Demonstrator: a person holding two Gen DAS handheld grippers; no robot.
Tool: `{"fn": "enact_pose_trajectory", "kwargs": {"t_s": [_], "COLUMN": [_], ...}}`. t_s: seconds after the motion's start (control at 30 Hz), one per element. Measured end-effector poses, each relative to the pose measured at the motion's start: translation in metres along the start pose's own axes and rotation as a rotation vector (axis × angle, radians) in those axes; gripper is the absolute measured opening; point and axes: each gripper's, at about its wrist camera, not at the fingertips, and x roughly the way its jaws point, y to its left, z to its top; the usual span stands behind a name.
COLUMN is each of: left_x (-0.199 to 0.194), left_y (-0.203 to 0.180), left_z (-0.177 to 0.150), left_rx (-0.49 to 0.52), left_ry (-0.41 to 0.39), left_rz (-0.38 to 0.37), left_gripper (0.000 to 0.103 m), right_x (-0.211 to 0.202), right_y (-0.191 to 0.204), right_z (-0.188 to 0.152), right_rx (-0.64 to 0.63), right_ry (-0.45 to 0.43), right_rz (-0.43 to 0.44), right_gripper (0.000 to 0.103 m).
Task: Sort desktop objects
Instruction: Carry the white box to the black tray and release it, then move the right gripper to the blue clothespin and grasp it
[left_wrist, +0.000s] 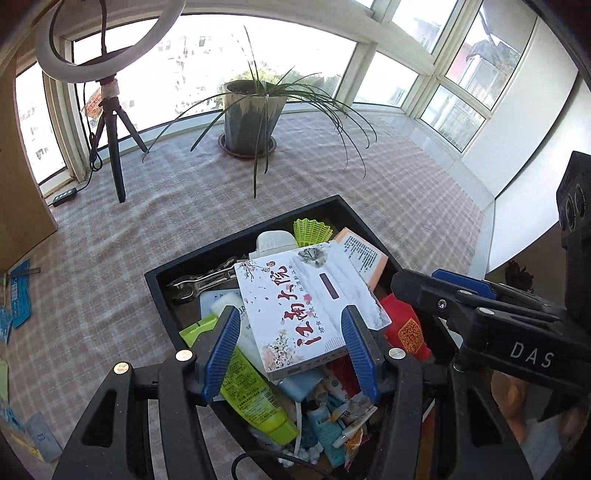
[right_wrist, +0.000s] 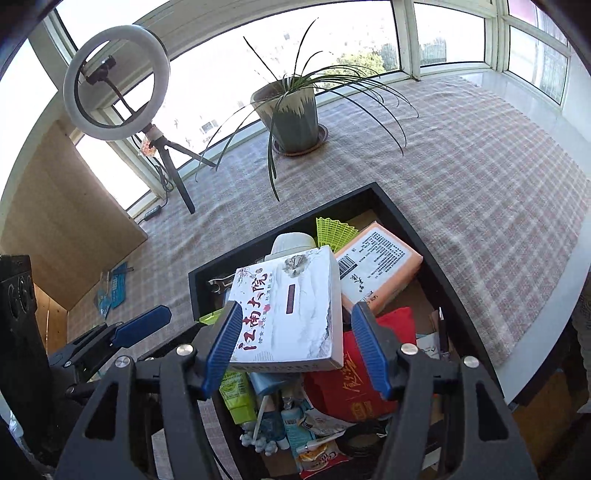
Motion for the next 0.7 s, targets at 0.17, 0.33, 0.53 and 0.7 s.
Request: {"fn": "enact_pose_trajectory", "kwargs": {"t_s": [0.17,0.33,0.53,0.7], "left_x": [-0.004,-0.017,-0.033,-0.064], "left_y": [0.024,0.068,0.140,0.210], "left_z": [-0.007,-0.027,-0.061,-0.102], "left_rx": [-0.057,-0.128,-0.276,-0.424], "left_ry": [0.010,0.014,0.038,0.040], "left_rz": [0.017,0.079,0.184,0.280], "left_gripper": [0.054,0.054,0.054,0.054], "right_x": [0.005,0.016,0.036,0.063], "right_y": [0.002,0.028,0.080,0.143], "right_z": [-0.008,-0.015,-0.029,-0.052], "right_rx": [0.008,-0.033,-0.117,-0.215], "right_ry": [0.023,0.060,0.118,0.191], "right_rz": [0.036,0.072,0.144,0.218], "right_gripper": [0.061,0.061,0.061,0.061]}}
